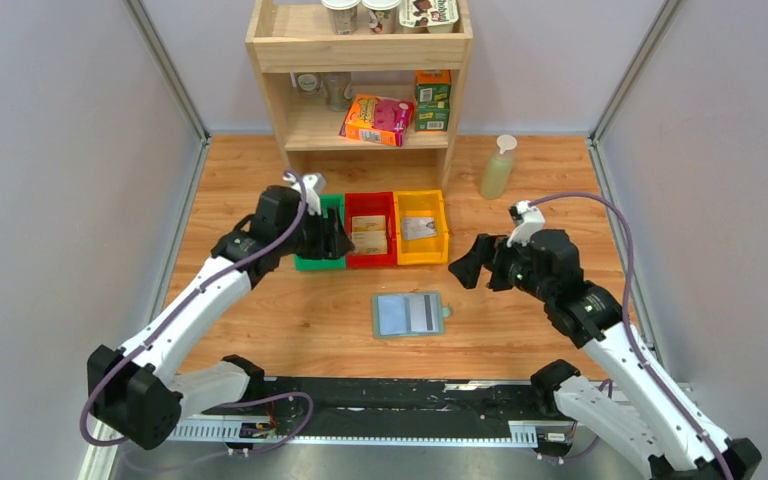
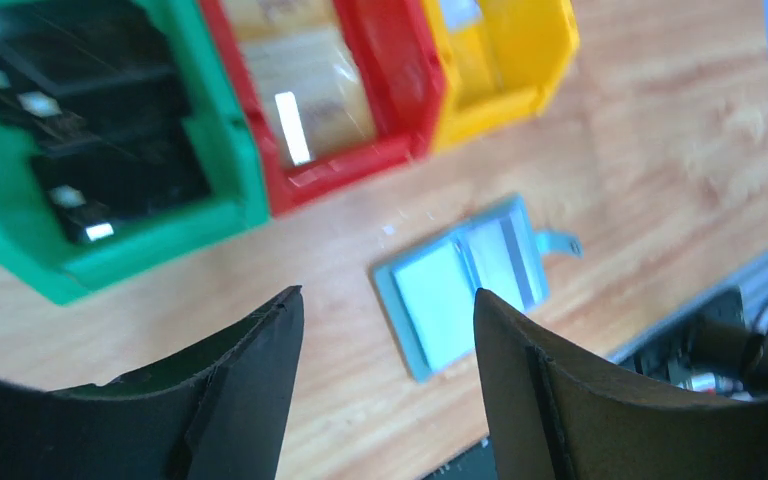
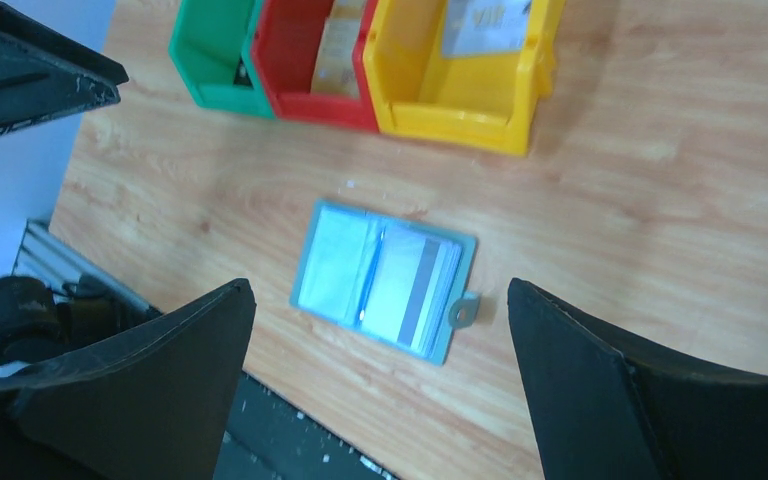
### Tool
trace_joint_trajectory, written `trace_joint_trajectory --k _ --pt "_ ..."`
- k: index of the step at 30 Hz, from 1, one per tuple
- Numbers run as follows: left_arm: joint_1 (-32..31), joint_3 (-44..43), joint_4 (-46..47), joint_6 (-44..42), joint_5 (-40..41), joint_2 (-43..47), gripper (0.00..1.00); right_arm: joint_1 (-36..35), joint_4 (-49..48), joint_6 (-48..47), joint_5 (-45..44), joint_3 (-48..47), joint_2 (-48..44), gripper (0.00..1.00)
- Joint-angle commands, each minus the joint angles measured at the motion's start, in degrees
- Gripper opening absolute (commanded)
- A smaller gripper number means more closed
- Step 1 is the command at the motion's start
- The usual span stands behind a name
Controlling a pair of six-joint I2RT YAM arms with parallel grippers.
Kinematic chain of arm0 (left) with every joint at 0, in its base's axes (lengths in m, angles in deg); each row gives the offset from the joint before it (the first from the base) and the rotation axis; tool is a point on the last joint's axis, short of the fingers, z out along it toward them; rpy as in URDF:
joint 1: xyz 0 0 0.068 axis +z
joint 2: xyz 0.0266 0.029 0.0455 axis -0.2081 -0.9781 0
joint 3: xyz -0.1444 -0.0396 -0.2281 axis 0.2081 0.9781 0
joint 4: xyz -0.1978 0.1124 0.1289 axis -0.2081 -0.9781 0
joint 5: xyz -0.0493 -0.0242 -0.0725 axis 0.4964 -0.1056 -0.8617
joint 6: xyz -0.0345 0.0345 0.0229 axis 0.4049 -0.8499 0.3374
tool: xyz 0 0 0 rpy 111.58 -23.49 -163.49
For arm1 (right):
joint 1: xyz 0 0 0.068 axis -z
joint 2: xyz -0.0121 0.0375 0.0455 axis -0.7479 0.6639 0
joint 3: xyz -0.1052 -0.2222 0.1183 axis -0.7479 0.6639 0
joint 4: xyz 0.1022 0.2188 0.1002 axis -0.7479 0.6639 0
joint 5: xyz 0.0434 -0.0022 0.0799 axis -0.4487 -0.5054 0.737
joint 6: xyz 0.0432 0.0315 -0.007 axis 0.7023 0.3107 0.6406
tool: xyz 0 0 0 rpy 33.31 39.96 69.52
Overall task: Take the credit cards out of the card holder
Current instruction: Place the credit card in the storage box, then remove the credit card from the card holder.
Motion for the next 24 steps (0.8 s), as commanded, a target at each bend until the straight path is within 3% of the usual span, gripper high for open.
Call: trace_joint_trajectory --k 1,9,24 --pt "-8.74 5.11 1.96 7.55 -0.12 3.22 0.7 -4.67 3.74 3.61 0.64 -2.83 5.31 1.0" --pt "-21.5 14.43 14.35 17.94 3.93 2.09 0.59 -16.72 5.07 11.95 -6.49 -3.27 15.86 0.93" --pt "-24.33 19.97 22.89 24.01 3.4 -10.22 0.53 -20.42 1.29 16.8 -7.02 -6.34 34.49 0.65"
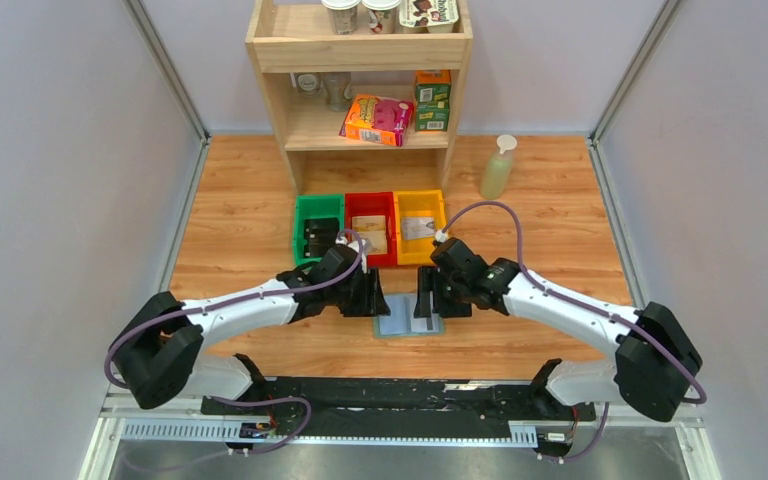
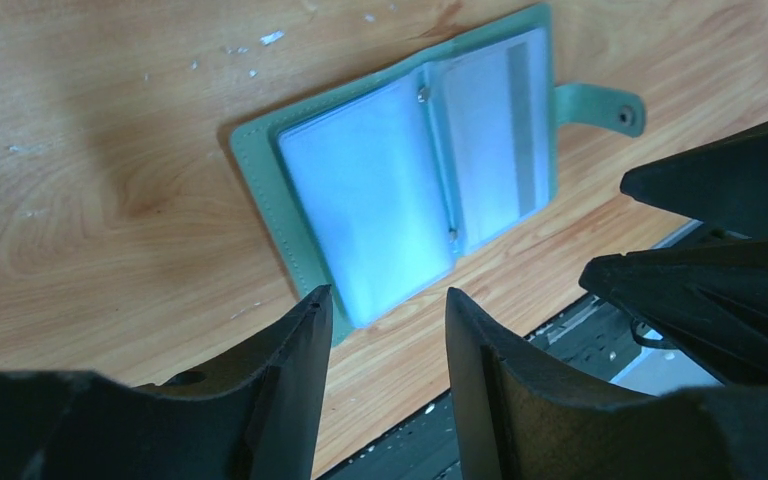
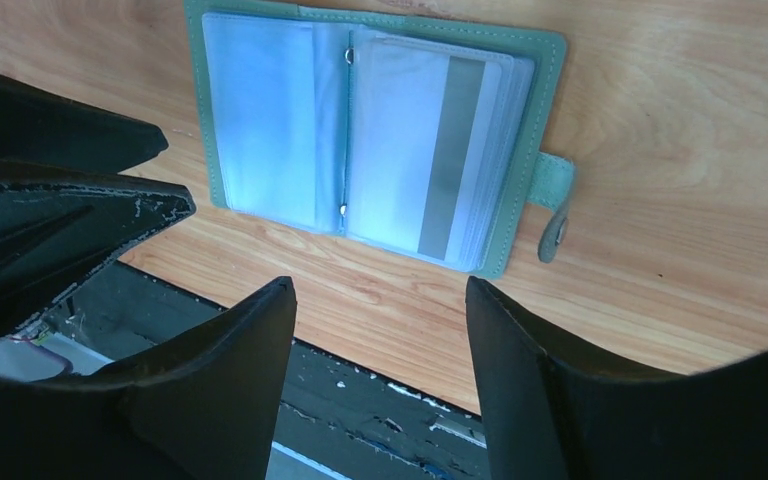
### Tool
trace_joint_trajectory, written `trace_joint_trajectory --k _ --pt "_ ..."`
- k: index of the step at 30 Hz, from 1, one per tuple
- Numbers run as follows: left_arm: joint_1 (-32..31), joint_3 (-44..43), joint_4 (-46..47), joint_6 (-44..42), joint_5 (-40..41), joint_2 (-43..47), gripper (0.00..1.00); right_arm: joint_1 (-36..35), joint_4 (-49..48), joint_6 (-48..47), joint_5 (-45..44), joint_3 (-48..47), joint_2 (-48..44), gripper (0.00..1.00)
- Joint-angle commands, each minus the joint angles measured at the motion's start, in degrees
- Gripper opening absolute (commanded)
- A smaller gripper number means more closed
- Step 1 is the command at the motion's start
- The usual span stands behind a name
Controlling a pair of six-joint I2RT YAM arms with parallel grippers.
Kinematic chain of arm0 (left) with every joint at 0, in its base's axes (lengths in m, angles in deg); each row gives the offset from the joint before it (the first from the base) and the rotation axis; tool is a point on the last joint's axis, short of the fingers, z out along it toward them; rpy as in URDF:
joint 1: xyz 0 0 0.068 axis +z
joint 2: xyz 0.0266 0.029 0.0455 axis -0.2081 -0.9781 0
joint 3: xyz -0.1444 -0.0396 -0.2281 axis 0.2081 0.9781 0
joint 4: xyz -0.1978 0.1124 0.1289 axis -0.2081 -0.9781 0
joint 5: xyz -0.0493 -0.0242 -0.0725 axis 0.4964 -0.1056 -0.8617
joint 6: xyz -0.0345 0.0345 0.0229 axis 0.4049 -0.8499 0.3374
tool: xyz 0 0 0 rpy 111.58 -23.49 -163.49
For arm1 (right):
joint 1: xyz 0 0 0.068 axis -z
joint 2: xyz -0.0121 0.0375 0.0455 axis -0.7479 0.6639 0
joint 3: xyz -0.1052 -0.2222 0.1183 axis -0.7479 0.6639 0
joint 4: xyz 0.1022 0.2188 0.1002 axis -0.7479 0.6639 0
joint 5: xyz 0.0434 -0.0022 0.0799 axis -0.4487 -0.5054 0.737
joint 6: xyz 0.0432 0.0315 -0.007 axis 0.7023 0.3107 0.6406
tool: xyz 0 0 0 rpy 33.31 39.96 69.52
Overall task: Take the credit cards out of the card holder
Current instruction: Remove the credit card from the card holder.
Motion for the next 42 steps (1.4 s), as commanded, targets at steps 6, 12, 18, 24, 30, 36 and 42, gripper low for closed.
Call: trace_joint_trajectory --k 6,12,18,24,30,36,42 --pt "-0.26 0.25 2.49 2.77 1.06 -4.14 0.53 -0.68 -5.01 1.17 -2.04 -3.59 6.72 0.58" --pt "-0.35 0.25 2.31 2.86 1.24 -5.72 0.52 -0.68 -5.36 1.61 -2.47 -3.33 9.8 0.58" --pt "-0.35 -0.01 3.36 3.03 0.1 -8.71 0.46 -0.68 -6.24 1.35 -1.77 -2.98 11.64 0.57" --pt "-0.26 -0.27 3.8 2.95 -0.43 -9.59 0.38 -0.68 -5.46 1.35 -2.29 -3.15 12.52 0.56" --pt "-0.35 -0.27 3.89 3.03 -0.52 -9.77 0.33 -0.68 -2.91 1.44 -6.78 -3.24 10.07 0.59" --pt "-0.35 -0.54 3.89 2.86 -0.87 -10.12 0.32 -0.77 -2.11 0.65 -7.75 -3.77 9.36 0.59" --pt "-0.35 -0.45 3.89 2.86 -1.05 -10.21 0.31 -0.68 -4.75 1.35 -6.34 -2.54 10.94 0.58"
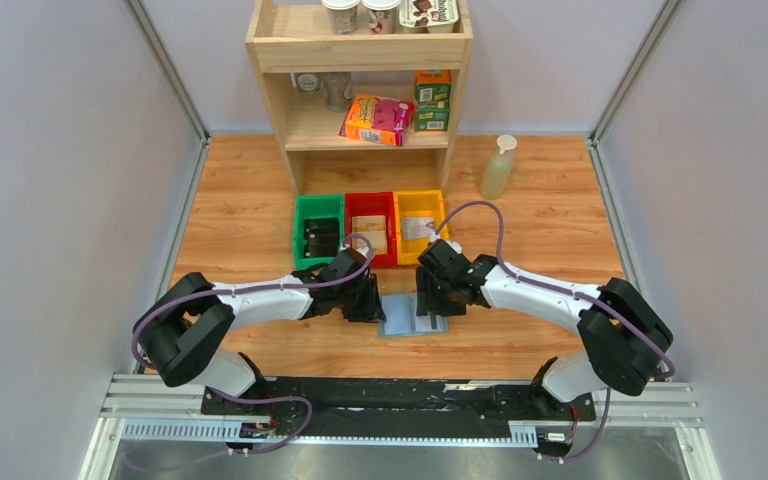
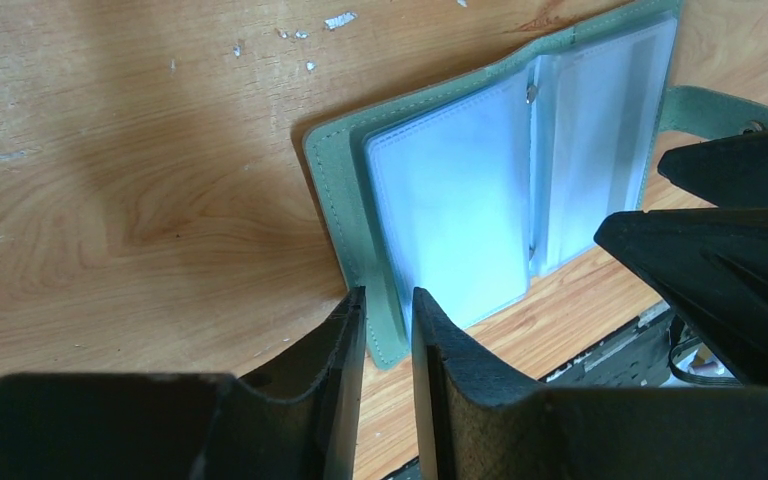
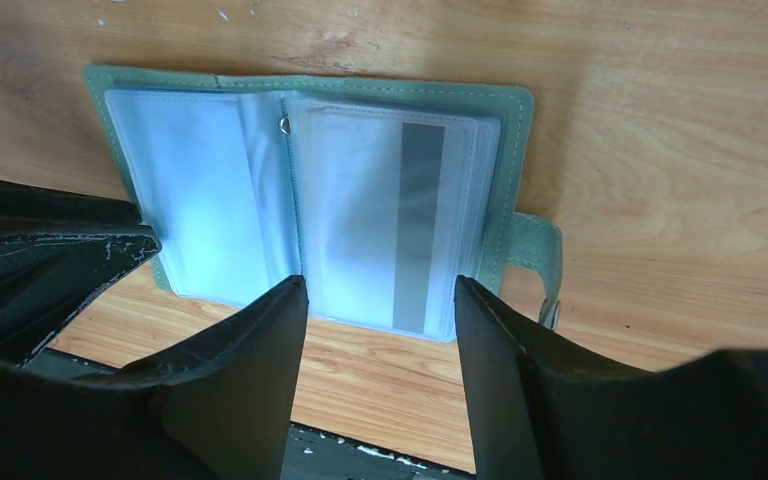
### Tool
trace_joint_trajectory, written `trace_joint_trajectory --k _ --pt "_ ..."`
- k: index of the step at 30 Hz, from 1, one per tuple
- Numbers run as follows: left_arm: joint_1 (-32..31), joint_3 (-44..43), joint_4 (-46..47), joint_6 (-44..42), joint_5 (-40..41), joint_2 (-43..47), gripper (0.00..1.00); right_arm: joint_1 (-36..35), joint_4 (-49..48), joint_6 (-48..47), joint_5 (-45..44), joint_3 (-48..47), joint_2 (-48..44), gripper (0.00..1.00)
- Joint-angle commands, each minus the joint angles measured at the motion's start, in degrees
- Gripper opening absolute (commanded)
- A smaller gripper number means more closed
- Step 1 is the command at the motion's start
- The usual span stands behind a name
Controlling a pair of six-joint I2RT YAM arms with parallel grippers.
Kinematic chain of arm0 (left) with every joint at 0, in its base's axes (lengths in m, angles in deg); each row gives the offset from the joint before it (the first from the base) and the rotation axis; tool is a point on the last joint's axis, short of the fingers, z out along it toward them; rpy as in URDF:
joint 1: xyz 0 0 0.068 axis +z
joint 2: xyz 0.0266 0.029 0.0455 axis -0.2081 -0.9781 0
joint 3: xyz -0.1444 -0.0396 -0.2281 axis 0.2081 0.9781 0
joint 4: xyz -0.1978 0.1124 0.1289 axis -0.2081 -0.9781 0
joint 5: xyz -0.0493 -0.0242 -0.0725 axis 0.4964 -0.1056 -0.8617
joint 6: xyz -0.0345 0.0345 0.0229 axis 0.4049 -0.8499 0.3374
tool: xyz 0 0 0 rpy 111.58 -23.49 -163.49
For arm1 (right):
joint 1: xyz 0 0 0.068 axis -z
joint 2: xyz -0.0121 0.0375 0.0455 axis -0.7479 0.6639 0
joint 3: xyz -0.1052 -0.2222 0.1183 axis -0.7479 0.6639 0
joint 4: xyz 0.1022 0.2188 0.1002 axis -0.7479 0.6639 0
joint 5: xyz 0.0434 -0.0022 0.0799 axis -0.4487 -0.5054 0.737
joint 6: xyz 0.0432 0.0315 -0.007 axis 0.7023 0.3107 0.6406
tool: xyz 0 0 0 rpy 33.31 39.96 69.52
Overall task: Take the credit cards out of the card holder
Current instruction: Remove the credit card from the card holder.
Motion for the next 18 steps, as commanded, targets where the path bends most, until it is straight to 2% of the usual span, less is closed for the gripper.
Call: trace_joint_trajectory --k 1,10,18 --pt "-0.37 -1.13 0.85 0.06 -1.0 -0.96 0.31 -0.39 -2.85 0.47 -0.25 -0.68 0.25 0.58" --pt "-0.37 -1.3 1.21 0.06 -1.62 -1.4 0.31 -0.39 -2.76 0.39 -0.68 -0.42 1.66 0.58" --pt "-0.28 -1.3 1.21 -0.03 -1.71 -1.67 0.3 -0.48 -0.3 0.12 -3.58 -1.12 0.26 0.63"
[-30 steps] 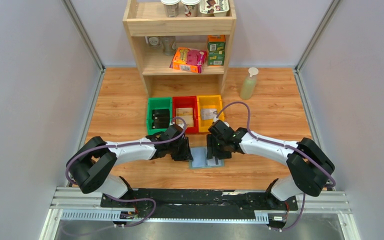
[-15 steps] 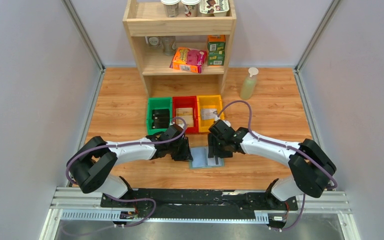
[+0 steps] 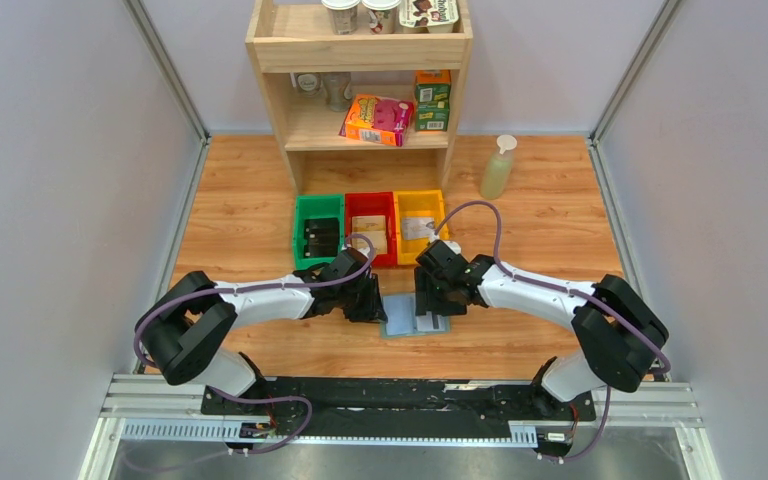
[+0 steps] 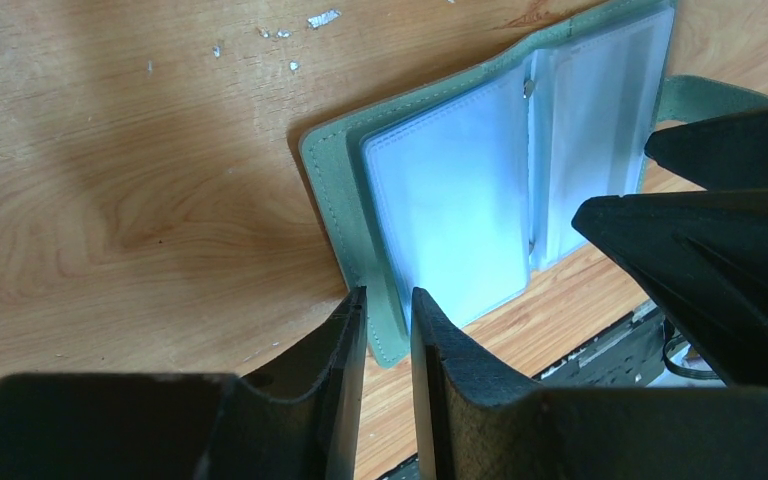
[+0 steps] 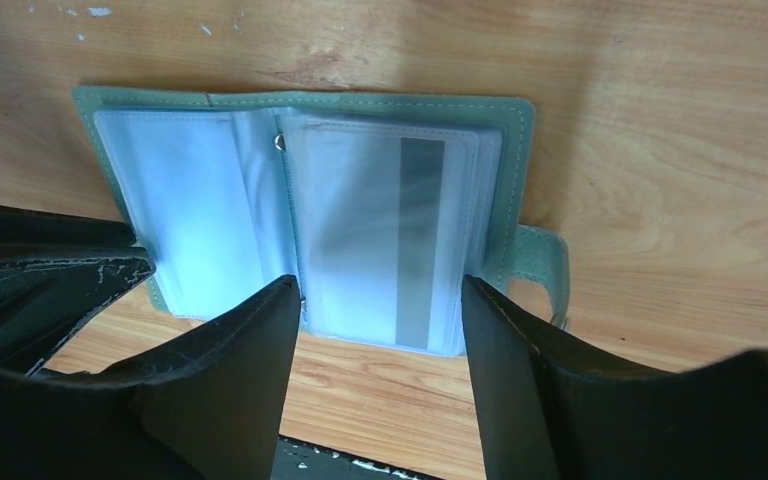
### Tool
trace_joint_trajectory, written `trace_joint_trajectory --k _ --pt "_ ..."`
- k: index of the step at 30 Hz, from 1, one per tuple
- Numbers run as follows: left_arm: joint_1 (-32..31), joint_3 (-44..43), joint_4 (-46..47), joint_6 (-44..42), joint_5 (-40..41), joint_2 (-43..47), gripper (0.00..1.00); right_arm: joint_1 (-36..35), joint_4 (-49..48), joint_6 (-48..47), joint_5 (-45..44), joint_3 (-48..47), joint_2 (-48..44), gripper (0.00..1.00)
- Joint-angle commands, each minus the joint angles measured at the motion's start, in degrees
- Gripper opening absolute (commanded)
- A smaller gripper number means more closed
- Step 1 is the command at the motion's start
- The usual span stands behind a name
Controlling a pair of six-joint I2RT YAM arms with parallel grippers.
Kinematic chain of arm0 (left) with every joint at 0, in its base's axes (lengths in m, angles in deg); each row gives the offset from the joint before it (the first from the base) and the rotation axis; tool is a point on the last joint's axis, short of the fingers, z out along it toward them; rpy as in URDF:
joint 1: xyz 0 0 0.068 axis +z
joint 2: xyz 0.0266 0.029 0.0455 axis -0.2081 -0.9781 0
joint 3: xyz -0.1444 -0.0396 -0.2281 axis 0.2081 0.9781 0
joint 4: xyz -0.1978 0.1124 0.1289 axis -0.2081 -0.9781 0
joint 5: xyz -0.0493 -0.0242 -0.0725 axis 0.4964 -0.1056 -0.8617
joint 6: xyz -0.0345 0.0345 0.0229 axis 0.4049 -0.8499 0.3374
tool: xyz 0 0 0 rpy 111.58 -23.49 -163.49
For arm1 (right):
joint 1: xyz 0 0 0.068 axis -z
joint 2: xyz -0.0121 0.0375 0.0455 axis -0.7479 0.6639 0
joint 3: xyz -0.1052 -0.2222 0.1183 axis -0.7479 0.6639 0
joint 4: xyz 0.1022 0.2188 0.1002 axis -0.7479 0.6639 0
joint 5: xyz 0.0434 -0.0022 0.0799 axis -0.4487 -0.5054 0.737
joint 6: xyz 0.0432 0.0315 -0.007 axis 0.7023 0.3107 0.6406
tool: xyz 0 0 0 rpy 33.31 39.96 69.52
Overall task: Take the credit cards out of the card holder
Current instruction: Remove the credit card from the card holder.
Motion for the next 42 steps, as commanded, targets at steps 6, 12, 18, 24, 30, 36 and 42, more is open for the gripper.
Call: trace_joint_trajectory --k 6,12,18,24,30,36,42 --pt "-0.37 -1.26 0.7 -0.03 -0.77 -0.99 0.3 -0.55 -1.11 0.01 -1.18 -0.44 -0.33 0.62" --pt "-0.37 -1.44 0.79 -0.2 -0.94 -1.16 0.3 -1.16 -2.0 -0.25 -0.47 -0.88 0.28 0.6" --pt "-0.37 -1.26 0.53 -0.2 -1.03 -0.81 0.3 -1.25 -1.47 -0.25 -0.82 -0.97 0.99 0.6" --pt "-0.37 -1.7 0.44 -0.38 -1.3 -1.16 0.3 -1.43 -1.82 -0.43 -0.55 -0.97 1.08 0.63" --pt "-0.46 -1.7 0.44 -0.38 -1.38 -0.9 0.3 -1.34 0.2 -0.43 -1.96 -1.58 2.31 0.7" --pt "-0.46 -1.7 0.35 -0.38 -1.38 -1.08 0.3 -1.43 1.95 0.01 -4.33 -1.76 2.4 0.71" --pt "-0.37 -1.61 0.27 -0.29 -1.38 -1.07 0.3 -1.34 2.4 0.1 -5.13 -1.49 0.64 0.71"
